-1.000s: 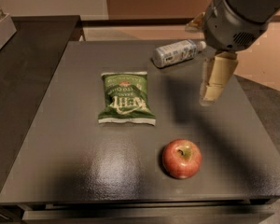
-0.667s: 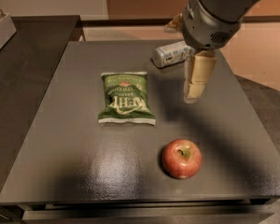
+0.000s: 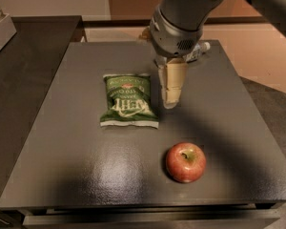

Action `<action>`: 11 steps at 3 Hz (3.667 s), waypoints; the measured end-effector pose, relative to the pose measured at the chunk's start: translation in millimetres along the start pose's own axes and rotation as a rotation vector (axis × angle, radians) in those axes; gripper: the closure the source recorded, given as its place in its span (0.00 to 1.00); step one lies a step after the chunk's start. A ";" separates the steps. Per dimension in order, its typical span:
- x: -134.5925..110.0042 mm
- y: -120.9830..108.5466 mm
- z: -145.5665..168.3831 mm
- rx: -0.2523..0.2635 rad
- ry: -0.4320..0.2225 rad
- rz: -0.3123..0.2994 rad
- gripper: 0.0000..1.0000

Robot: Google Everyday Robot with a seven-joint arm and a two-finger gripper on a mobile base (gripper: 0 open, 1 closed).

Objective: Pick green jalapeno chip bag

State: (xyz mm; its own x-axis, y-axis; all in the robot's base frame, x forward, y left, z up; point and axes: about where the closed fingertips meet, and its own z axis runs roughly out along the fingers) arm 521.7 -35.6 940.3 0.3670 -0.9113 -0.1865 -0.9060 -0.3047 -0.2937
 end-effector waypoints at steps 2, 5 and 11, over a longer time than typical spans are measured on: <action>-29.1 -4.9 46.1 -0.108 0.018 -0.055 0.00; -38.9 -0.3 90.9 -0.221 0.051 -0.016 0.00; -25.8 -8.4 85.4 -0.173 0.003 0.130 0.88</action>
Offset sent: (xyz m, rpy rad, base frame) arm 0.0024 0.0603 -0.0589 -0.1155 0.1418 0.0959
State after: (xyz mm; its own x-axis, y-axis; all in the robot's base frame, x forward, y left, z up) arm 537.8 14.0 867.5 0.2447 -0.9466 -0.2098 -0.9684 -0.2277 -0.1018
